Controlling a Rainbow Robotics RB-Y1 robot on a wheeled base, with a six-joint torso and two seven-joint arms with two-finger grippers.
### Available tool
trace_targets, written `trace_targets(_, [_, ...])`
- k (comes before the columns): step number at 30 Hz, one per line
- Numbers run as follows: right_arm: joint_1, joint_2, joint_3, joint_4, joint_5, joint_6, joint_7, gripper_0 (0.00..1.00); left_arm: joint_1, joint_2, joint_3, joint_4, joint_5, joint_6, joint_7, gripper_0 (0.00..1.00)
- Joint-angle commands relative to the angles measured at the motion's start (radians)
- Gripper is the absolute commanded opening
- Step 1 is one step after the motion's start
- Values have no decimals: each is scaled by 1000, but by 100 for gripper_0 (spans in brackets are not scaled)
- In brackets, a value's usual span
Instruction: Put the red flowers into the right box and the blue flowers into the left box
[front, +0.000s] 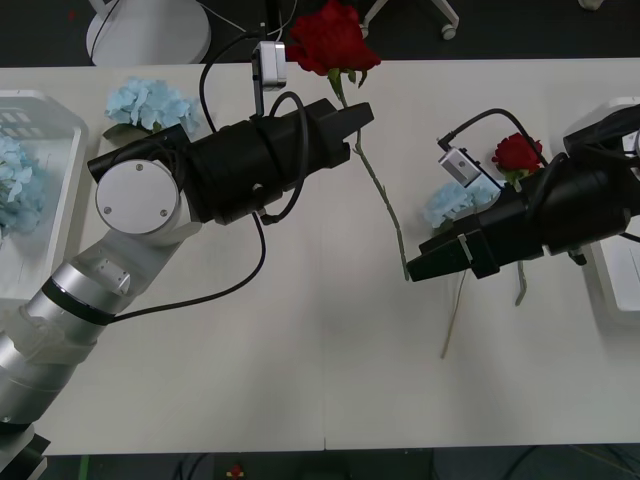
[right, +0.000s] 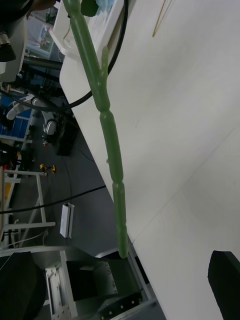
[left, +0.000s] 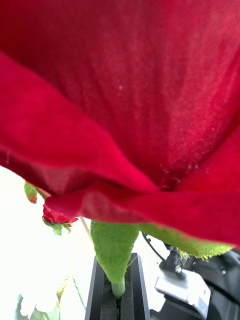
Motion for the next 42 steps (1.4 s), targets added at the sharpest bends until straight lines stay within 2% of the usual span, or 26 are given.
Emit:
trace_targets(1, [1,80,-22,-25,40,-35,-39,100,-40,-12,-5,-37,17,-16,46,0])
trace_targets(7, [1,111,-22,-28,43,-45,-51,100,-40,-11,-5,-37,17,-20,46,0])
trace_targets(12, [-2,120,-21,-33,43,-31,-99,13,-42,-11,-5,-37,17,-22,48,0])
trace_targets(13, [-4,120,-22,-31,43,-29,-122,0,-42,-11,-5,-37,17,-23,46,0])
trace_targets(27, [-22,120,-22,-31,63,-31,-163,0,-37,-2,-5,-37,22,-22,45,0])
trace_targets(29, [-23,120,-22,-31,65,-31,-166,0,-34,11,-3,-37,23,-22,43,28])
trace_targets(30, [-23,120,-21,-31,66,-31,-169,0,-32,17,-3,-37,26,-22,42,46])
trace_targets(31, [-23,120,-22,-31,66,-31,-169,0,-31,20,-3,-39,28,-22,40,52])
trace_targets(33, [-27,118,-22,-31,66,-31,-174,0,-31,35,-3,-39,42,-22,36,70])
trace_targets(35, [-28,117,-22,-31,68,-31,-178,0,-29,52,-2,-42,58,-22,29,80])
trace_targets(37, [-33,115,-22,-31,66,-32,-184,0,-22,69,11,-50,71,-9,23,85])
trace_targets(40, [-36,105,-22,-31,69,-31,-195,0,14,95,72,-71,89,55,19,88])
trace_targets(42, [-40,88,-22,-31,85,-31,-207,0,61,123,155,-96,115,161,14,90])
